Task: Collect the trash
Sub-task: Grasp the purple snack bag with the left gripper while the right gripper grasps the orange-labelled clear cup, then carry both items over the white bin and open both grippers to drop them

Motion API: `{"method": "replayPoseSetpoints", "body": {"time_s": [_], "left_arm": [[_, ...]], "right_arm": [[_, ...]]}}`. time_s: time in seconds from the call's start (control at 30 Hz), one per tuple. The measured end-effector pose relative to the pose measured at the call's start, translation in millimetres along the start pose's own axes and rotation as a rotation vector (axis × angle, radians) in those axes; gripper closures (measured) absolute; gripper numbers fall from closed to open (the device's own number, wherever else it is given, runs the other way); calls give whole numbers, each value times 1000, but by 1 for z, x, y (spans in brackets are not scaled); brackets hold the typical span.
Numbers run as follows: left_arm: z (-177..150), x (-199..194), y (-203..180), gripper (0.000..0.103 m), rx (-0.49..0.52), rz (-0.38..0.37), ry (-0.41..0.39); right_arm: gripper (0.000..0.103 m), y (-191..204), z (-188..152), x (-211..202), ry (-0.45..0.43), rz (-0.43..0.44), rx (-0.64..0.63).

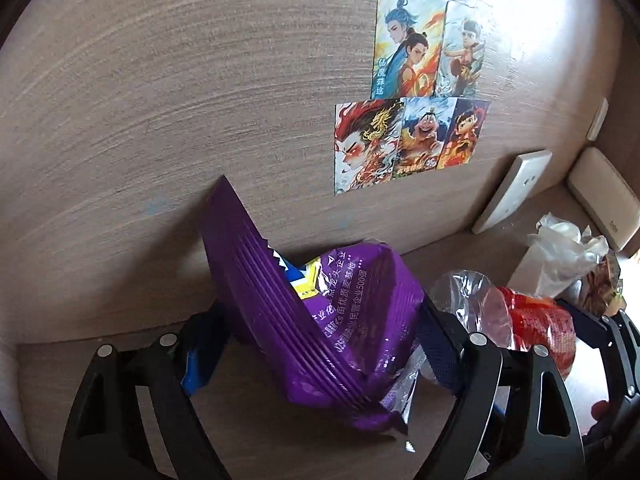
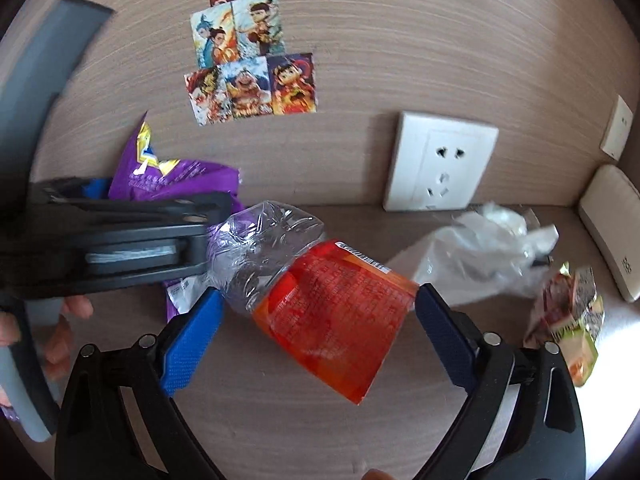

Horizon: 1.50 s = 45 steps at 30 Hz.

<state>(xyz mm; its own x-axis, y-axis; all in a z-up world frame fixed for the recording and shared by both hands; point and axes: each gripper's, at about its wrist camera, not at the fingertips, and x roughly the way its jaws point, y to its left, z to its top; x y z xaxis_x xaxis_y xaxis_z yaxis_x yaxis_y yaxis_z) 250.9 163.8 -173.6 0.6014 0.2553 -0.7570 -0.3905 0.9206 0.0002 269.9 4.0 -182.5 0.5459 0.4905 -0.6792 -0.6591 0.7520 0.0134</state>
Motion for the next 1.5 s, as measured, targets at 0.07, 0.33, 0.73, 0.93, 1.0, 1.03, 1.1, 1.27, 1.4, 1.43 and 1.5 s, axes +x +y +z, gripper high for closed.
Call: {"method": "replayPoseSetpoints", "body": {"time_s": [0.07,0.33,0.73,0.93,1.0,1.03,1.1,1.27,1.4,1.43,1.5], "left_arm": [[-2,-3,-2,27,16,6,-8],[-22,-36,-10,46,66,47,-33],[-47,-115,-56,47,167,-19,-96],[-73,-140,-119,47,251,-119,-107],[-79,-143,-143,47,283,-157,-104],[-84,-142,-159,47,304,-183,-101],[-97,-146,-188,47,346,-221,-99],[-128,-164,-248,46,449,-310,-89],[-152,-175,-294,46,528,-383,-66],[-159,-177,-305,46,550,-404,-59],[-173,-181,-325,46,589,-434,-49]], "right_arm": [[39,1,1,-1,5,19,3],[83,1,-5,-39,-31,73,18],[94,-20,-18,-127,-117,52,66],[94,-43,-58,-185,-155,-49,87],[94,-55,-70,-202,-153,-84,107],[94,-61,-78,-212,-151,-104,120],[94,-75,-92,-232,-148,-141,150],[94,-105,-130,-266,-131,-231,220],[94,-127,-163,-292,-104,-300,291],[94,-133,-171,-298,-97,-317,307],[94,-143,-189,-310,-83,-349,351]]}}
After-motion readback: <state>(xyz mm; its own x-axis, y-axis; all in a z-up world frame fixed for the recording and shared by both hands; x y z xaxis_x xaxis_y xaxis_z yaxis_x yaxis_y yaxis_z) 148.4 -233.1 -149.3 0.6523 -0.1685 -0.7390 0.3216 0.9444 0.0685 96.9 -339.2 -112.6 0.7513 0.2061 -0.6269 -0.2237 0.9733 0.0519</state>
